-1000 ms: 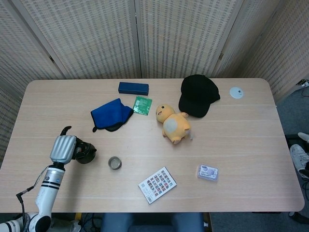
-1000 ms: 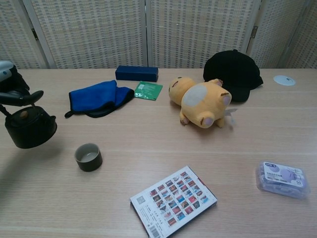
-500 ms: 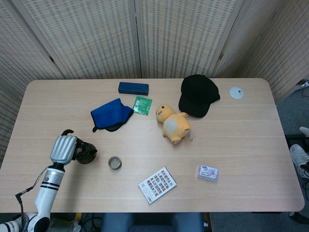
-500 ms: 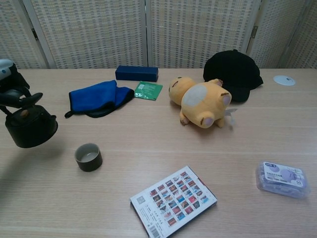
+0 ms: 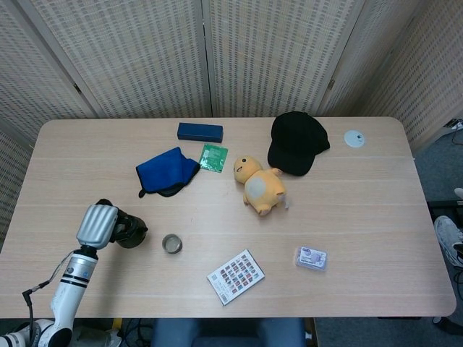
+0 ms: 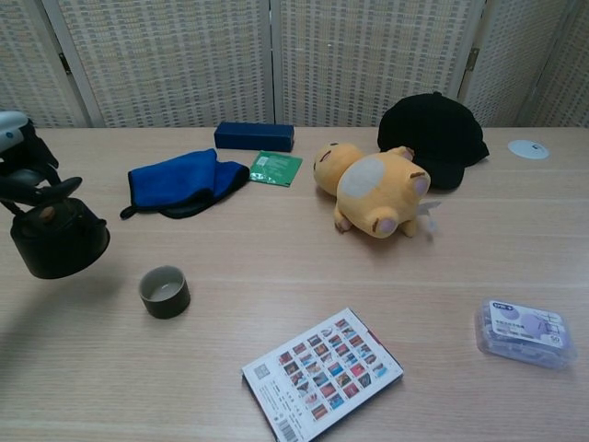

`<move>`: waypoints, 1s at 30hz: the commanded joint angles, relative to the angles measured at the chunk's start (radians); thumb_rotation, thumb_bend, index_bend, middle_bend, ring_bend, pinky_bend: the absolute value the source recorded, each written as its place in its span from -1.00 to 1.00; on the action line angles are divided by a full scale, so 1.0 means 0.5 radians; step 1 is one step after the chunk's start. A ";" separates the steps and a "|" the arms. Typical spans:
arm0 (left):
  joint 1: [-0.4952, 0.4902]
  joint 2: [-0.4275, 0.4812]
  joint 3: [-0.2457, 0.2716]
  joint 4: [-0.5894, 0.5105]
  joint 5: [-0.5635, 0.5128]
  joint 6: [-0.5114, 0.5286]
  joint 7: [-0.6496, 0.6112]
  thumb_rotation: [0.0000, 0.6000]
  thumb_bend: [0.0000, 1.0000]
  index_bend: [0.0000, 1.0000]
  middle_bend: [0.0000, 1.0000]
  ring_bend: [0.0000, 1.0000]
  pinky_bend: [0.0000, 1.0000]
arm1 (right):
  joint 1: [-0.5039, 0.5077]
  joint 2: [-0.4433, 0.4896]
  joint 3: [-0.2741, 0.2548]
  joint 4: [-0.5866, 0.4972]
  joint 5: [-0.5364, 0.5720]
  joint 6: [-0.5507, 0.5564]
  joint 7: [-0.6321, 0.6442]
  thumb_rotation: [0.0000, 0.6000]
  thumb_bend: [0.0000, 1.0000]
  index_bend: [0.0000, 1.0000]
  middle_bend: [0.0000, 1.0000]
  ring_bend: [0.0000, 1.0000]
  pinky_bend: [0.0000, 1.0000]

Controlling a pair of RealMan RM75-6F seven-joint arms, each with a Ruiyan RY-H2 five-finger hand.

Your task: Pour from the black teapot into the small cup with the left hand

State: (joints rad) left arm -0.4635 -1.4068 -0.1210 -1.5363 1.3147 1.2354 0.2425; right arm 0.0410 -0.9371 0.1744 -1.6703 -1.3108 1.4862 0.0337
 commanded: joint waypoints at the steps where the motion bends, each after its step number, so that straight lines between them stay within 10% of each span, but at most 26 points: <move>1: 0.000 0.009 0.019 -0.007 0.037 0.002 0.002 0.22 -0.20 1.00 1.00 0.84 -0.28 | 0.002 -0.001 -0.001 0.001 0.002 -0.005 -0.001 1.00 -0.39 -0.54 -0.46 -0.66 -0.91; 30: -0.106 -0.107 0.092 0.068 0.373 -0.001 0.245 0.21 -0.20 1.00 1.00 0.83 -0.28 | -0.039 0.018 -0.011 -0.043 -0.015 0.064 0.002 1.00 -0.39 -0.54 -0.46 -0.66 -0.91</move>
State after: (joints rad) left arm -0.5128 -1.4539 -0.0757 -1.5085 1.4948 1.2348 0.3605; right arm 0.0215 -0.9282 0.1690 -1.6913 -1.3181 1.5179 0.0343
